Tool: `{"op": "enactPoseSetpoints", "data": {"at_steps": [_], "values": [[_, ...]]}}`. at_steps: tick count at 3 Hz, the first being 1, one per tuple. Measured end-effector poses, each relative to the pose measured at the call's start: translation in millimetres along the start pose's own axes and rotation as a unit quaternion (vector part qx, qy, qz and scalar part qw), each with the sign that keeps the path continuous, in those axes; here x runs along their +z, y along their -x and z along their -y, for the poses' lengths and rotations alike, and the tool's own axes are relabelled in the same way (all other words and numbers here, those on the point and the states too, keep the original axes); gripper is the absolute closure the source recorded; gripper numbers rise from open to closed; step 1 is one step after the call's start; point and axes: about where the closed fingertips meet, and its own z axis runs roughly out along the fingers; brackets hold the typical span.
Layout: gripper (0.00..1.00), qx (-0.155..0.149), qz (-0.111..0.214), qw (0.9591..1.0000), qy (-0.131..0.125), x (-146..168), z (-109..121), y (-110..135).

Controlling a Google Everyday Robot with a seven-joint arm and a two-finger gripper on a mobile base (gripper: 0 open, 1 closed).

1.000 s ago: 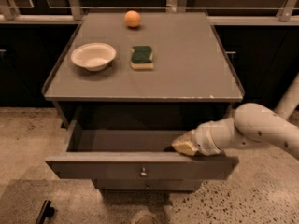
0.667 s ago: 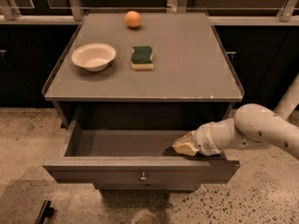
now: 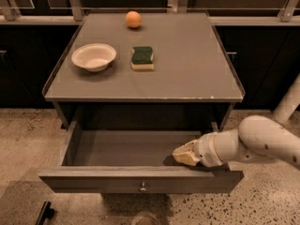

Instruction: Open top drawer

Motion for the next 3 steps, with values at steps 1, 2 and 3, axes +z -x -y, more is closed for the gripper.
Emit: {"op": "enactPoseSetpoints", "data": {"at_steps": [1, 2, 3], "values": [[1.00, 0.001, 0.057, 0.9972, -0.047, -11, -41, 0], [0.81, 0.004, 0.072, 0.9958, -0.056, -10, -56, -5], [0.57, 0.004, 0.072, 0.9958, -0.056, -10, -56, -4]]}}
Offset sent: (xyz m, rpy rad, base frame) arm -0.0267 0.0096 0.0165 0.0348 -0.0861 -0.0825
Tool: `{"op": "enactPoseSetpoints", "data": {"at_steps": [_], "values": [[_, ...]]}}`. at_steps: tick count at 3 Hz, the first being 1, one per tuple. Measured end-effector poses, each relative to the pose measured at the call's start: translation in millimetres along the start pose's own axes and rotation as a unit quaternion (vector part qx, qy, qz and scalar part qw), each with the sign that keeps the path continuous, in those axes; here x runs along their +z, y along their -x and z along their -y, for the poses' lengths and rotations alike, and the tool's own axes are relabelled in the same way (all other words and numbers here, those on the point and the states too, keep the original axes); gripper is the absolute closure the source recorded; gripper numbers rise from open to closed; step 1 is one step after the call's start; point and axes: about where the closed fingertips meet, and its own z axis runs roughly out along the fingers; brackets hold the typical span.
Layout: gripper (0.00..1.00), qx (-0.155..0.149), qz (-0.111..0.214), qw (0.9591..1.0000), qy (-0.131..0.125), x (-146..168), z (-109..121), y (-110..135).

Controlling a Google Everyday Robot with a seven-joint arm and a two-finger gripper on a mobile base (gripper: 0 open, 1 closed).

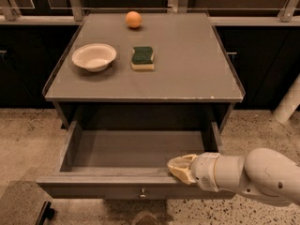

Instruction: Open top drawer

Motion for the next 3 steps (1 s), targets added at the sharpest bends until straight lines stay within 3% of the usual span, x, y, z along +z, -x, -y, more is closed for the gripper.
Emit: {"op": "enactPoseSetpoints", "data": {"at_steps": [1, 2, 3], "values": [[0.34, 0.004, 0.014, 0.9998, 0.010, -3, 4, 4], [0.11, -0.014, 0.024, 0.9996, -0.011, -30, 24, 39], [0.00, -0.018, 0.027, 0.9994, -0.015, -33, 26, 45]]}}
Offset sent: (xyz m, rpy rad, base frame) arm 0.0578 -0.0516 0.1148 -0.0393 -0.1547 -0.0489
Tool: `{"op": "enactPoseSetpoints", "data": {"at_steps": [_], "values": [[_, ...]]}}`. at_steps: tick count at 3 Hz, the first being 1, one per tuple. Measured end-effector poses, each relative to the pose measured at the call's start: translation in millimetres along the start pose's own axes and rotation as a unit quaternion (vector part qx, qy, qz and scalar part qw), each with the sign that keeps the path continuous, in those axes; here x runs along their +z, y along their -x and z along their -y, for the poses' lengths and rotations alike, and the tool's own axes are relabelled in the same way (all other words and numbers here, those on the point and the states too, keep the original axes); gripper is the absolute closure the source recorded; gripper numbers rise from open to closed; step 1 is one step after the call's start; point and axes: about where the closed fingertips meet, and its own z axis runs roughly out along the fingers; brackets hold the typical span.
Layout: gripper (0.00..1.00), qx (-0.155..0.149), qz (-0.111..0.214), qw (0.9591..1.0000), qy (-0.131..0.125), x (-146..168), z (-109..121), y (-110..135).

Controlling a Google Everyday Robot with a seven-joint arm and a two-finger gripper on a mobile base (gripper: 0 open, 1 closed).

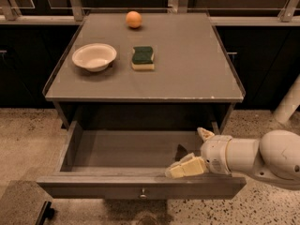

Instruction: Open top drawer

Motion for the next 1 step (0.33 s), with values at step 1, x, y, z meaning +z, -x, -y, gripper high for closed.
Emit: {"op": "enactPoseSetpoints", "data": {"at_steps": [1], "values": [[0.00, 0.000, 0.000, 1.0000, 0.000, 0.0, 0.0, 0.0]]}}
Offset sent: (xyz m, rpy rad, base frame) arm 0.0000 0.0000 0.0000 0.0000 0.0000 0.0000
